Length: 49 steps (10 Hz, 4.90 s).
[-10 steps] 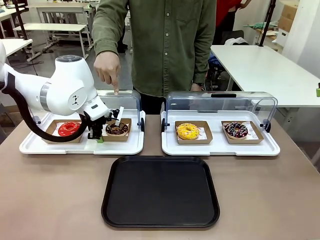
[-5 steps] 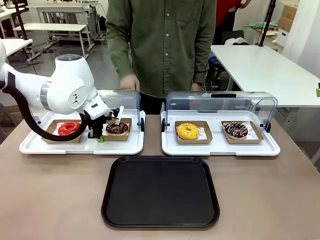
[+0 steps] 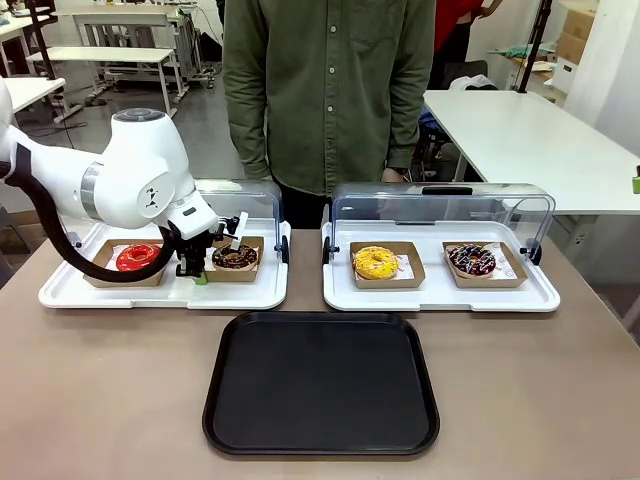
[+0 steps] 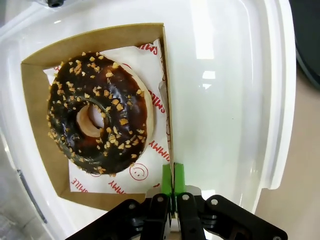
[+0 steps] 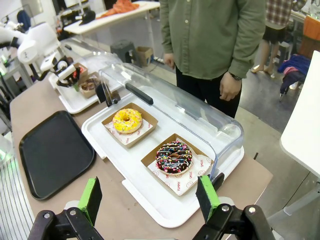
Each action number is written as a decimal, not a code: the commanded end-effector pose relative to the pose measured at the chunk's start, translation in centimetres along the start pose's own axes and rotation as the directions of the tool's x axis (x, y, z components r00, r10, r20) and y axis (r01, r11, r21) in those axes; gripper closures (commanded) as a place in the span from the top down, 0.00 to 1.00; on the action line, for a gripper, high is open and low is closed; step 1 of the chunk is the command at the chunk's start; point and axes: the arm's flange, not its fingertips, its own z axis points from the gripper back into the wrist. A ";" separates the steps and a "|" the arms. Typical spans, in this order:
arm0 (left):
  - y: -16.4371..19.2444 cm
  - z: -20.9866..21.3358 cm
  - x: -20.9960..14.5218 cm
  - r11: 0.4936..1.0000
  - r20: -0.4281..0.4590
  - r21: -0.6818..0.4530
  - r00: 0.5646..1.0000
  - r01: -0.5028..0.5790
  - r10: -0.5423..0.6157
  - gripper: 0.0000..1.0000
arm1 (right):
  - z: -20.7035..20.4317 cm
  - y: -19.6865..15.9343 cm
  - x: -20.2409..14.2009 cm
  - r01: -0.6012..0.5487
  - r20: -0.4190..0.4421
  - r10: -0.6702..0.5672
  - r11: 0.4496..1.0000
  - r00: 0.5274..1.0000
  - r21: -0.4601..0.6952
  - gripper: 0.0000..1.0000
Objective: Move the second donut from the left to the tray.
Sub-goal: Pick up the Paper togo box containing the Donut indicated by the person and place it on the Handle tray.
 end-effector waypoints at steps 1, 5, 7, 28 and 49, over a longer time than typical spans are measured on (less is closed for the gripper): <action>-1.8 2.3 -0.1 0.998 -0.031 0.066 0.999 -0.022 0.024 0.02 | -0.1 0.0 0.1 -0.005 0.011 0.005 1.000 1.000 0.004 1.00; -5.7 6.7 0.0 0.990 -0.033 0.132 0.998 -0.057 0.061 0.02 | -0.1 0.0 0.1 -0.005 0.011 0.005 1.000 1.000 0.004 1.00; -8.7 8.3 1.8 0.990 -0.018 0.112 0.996 -0.083 0.086 0.02 | -0.1 0.0 0.1 -0.005 0.011 0.005 1.000 1.000 0.004 1.00; -26.2 4.1 22.2 0.994 -0.014 0.110 1.000 0.014 -0.013 0.02 | -0.1 0.0 0.1 -0.005 0.011 0.005 1.000 1.000 0.004 1.00; -26.9 7.8 21.2 0.988 -0.018 0.150 0.999 0.029 -0.027 1.00 | -0.1 0.0 0.1 -0.005 0.011 0.005 1.000 1.000 0.004 1.00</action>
